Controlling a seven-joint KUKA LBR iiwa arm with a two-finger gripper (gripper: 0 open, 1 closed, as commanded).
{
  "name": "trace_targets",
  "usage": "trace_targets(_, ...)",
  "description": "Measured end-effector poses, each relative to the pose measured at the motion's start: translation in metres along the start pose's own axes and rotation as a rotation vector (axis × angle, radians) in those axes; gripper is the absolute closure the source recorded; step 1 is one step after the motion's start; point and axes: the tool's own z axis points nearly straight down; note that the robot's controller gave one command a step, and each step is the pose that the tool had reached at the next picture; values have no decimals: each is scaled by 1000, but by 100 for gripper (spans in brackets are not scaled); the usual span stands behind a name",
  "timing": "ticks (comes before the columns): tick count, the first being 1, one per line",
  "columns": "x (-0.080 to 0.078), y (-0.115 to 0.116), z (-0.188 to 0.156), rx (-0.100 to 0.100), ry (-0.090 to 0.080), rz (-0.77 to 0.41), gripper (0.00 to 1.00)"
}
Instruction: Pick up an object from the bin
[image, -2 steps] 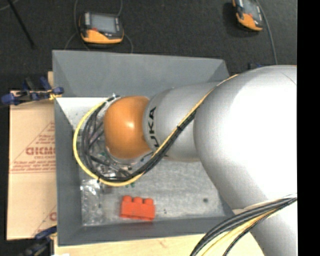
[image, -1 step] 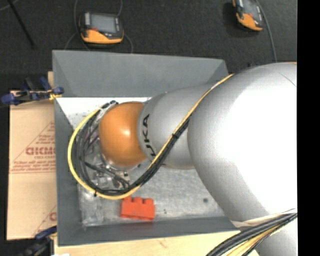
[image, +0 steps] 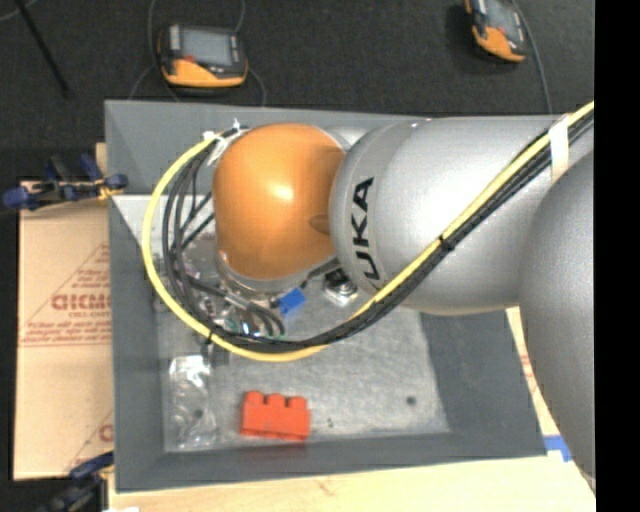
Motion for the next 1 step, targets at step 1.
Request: trace_targets(1, 21, -20, 82, 3, 17, 93, 100)
